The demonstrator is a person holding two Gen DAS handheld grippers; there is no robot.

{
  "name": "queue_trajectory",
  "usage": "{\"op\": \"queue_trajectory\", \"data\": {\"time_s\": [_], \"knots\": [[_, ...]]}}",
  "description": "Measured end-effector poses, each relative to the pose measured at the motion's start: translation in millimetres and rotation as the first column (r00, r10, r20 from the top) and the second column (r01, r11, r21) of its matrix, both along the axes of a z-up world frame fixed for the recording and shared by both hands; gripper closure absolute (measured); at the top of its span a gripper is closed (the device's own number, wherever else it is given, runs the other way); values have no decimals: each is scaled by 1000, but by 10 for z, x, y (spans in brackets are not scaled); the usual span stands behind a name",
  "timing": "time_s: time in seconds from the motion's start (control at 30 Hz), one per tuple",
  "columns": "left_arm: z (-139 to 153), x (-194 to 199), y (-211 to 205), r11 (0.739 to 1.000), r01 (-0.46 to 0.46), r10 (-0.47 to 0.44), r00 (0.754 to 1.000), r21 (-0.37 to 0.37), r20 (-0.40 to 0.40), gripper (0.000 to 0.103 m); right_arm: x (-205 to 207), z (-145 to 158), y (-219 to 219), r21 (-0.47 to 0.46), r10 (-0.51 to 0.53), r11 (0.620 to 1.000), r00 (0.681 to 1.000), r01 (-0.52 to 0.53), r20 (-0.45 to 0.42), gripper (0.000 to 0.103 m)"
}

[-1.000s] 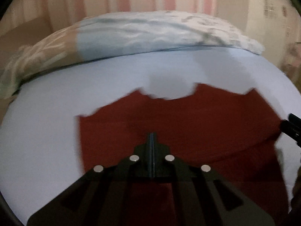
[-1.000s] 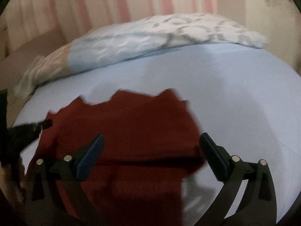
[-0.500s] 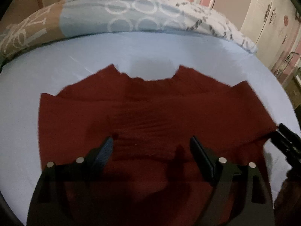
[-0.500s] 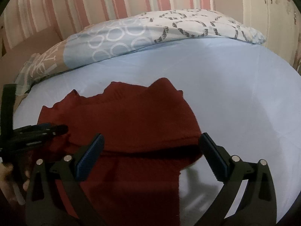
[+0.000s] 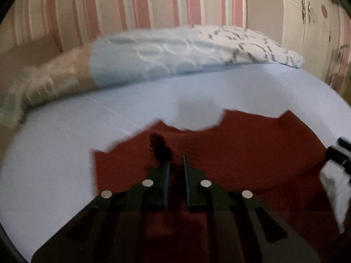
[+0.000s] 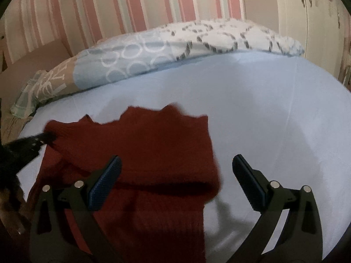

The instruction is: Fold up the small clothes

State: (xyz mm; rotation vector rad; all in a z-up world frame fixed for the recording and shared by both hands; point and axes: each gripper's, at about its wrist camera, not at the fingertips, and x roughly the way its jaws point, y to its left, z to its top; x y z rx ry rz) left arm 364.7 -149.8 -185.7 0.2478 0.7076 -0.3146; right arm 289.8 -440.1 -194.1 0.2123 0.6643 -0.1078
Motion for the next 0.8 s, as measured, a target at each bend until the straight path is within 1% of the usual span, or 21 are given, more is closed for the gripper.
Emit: {"op": "queue_trajectory", "data": {"time_s": [0.07, 0.1, 0.2, 0.27, 0.3, 0.33, 0.37, 0.4, 0.43, 0.47, 0.5, 0.53, 0.57, 0.6, 0.63, 0.7, 0.8], "knots": [[56, 36, 217, 999, -26, 25, 999, 45, 26, 92, 18, 54, 33, -14, 3, 1000, 1000, -3, 2, 3], [40, 72, 322, 997, -30, 30, 999, 71, 11, 92, 36, 57, 44, -14, 6, 1000, 1000, -6, -3, 3], [-157, 182, 578, 996, -51, 56, 996, 73, -66, 92, 146, -12, 135, -30, 16, 999, 999, -17, -49, 3], [-371, 219, 647, 995, -54, 65, 989, 82, -135, 92, 288, -151, 226, -46, 11, 999, 991, -17, -136, 3], [-426, 219, 655, 995, -56, 68, 985, 79, -156, 90, 322, -192, 259, -50, 11, 999, 987, -19, -160, 3], [-478, 213, 661, 995, -57, 72, 981, 83, -182, 83, 343, -235, 307, -52, 20, 998, 984, -30, -177, 3], [-513, 186, 685, 994, -58, 76, 977, 91, -199, 83, 354, -263, 344, -69, 17, 997, 982, -31, -190, 3], [-510, 156, 709, 994, -69, 85, 978, 88, -189, 72, 359, -280, 355, -77, 16, 996, 980, -32, -198, 3], [-493, 136, 738, 993, -80, 95, 978, 88, -185, 51, 376, -309, 363, -84, 17, 996, 975, -37, -219, 3], [-453, 133, 789, 992, -97, 111, 975, 82, -193, 37, 381, -321, 357, -83, 19, 996, 973, -40, -231, 3], [-393, 120, 853, 992, -110, 119, 970, 53, -210, 23, 371, -314, 349, -84, 20, 996, 973, -40, -229, 3], [-294, 90, 938, 992, -123, 122, 970, 7, -211, 23, 351, -267, 350, -96, 19, 995, 978, -40, -210, 3], [-229, 70, 973, 991, -130, 123, 972, -19, -202, 23, 340, -202, 365, -109, 23, 993, 983, -43, -180, 3], [-91, 37, 993, 989, -140, 131, 976, -46, -172, 21, 349, -161, 385, -111, 33, 992, 986, -52, -160, 3], [5, 33, 955, 988, -146, 138, 980, -48, -146, 13, 399, -113, 437, -103, 62, 992, 988, -76, -141, 3], [50, 103, 782, 992, -124, 119, 983, -31, -141, 4, 526, -113, 535, -94, 91, 990, 984, -106, -155, 3], [-126, 241, 430, 996, -90, 90, 980, 11, -180, 4, 767, -247, 723, -114, 125, 982, 972, -150, -201, 3]]}}
